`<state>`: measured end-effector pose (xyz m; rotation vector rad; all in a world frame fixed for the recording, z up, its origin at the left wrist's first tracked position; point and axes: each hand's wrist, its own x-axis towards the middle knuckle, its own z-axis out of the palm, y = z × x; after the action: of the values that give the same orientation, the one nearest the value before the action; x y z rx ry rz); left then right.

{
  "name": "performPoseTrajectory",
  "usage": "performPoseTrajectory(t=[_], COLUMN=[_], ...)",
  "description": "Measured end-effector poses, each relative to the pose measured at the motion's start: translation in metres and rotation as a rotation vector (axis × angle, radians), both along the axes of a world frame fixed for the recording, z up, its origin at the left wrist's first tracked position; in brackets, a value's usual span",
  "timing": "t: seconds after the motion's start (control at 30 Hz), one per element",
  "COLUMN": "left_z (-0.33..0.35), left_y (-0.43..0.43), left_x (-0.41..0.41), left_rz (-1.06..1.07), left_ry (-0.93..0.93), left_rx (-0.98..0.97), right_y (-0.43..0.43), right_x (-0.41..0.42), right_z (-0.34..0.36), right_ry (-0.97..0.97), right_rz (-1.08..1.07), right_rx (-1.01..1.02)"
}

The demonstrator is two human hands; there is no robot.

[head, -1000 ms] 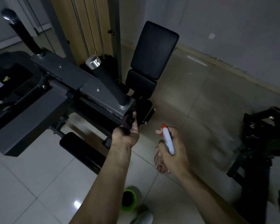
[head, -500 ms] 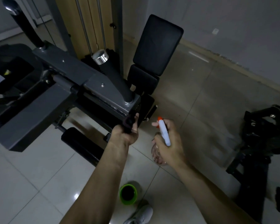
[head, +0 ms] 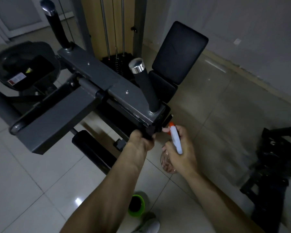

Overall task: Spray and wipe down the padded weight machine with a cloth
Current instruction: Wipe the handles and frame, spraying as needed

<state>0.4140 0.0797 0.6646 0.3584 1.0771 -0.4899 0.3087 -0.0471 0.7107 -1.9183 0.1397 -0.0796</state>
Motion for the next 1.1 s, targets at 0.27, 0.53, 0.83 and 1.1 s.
performPoseTrajectory(t=[0.27,0.53,0.83,1.1], left_z=[0.008,-0.015,0.007,-0.011], left_y=[-0.005,0.024,0.063,0.043], left_x=[-0.004,0.030,0.049,0.028], left_rz=[0.147,0.182,0.165,-0.068], left_ry=[-0.127,-0.224,-0.215,-0.302], left_rx=[0.352,0.579,0.482,0.685], right_y=[0.030,0.040,0.036,0.061], right_x=[0.013,0.025,0.017,-0.005], right_z=[-0.002,-0.005,-0.008,-0.021], right_ry=[-0.079,-0.064,-0.058,-0.024], right_rz=[0.035,0.041,0.005,-0.068], right_rx=[-0.057,-0.045,-0.061,-0.167])
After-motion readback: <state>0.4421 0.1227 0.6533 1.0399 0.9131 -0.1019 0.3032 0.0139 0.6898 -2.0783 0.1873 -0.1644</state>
